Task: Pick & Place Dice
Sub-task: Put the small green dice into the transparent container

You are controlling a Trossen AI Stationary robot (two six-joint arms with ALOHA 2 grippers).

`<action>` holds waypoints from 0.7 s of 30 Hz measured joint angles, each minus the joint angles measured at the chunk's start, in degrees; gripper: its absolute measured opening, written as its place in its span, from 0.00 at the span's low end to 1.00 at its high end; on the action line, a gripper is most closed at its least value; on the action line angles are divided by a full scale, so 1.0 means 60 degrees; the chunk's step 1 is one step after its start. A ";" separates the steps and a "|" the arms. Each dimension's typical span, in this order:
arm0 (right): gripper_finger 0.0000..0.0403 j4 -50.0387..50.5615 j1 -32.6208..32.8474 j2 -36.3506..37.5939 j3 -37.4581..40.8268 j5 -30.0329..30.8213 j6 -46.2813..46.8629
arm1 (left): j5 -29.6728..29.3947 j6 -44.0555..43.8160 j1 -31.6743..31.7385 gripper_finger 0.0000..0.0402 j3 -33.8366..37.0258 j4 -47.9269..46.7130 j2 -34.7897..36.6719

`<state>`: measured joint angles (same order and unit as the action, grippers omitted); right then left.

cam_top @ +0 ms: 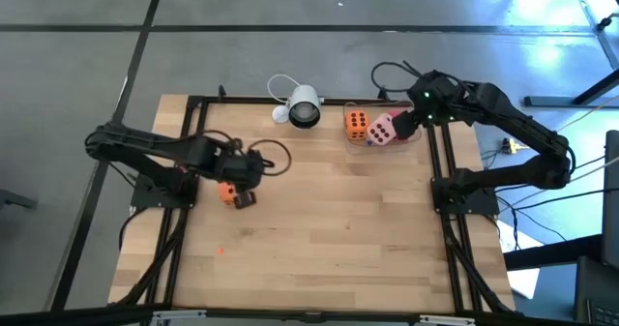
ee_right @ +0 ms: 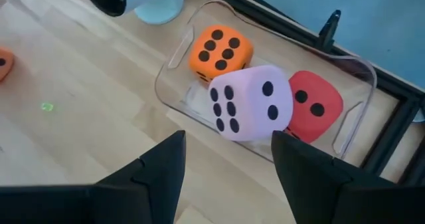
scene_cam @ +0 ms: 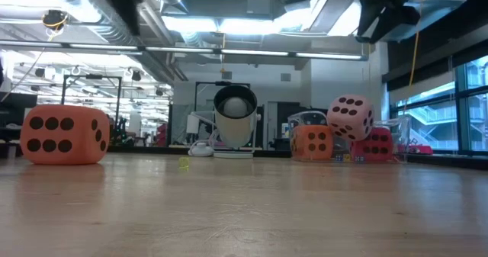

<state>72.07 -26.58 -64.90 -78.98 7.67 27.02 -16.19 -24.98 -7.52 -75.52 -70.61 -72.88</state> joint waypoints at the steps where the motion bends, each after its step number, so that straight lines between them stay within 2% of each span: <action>1: 0.55 0.0000 0.0074 0.0002 0.0000 0.0103 0.0092 | -0.0099 0.0214 -0.0031 0.32 0.0075 0.0412 -0.0117; 6: 0.55 -0.0011 0.0423 0.0087 0.0000 0.0497 0.0641 | -0.0001 0.1039 0.0528 0.32 0.0636 0.1878 -0.0768; 11: 0.55 -0.0075 0.1137 0.0598 0.0000 0.0511 0.1090 | 0.1289 0.1639 0.1305 0.32 0.1134 0.2584 -0.1521; 17: 0.55 -0.0076 0.1720 0.1253 0.0000 0.1217 0.1464 | 0.2509 0.2781 0.1865 0.32 0.1143 0.3723 -0.2641; 21: 0.55 -0.0076 0.1938 0.1490 0.0000 0.1622 0.1483 | 0.3494 0.3031 0.2134 0.32 0.1146 0.4047 -0.3602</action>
<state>71.61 -14.95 -55.96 -78.98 17.41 35.92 4.78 -6.79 5.29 -68.64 -46.33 -94.49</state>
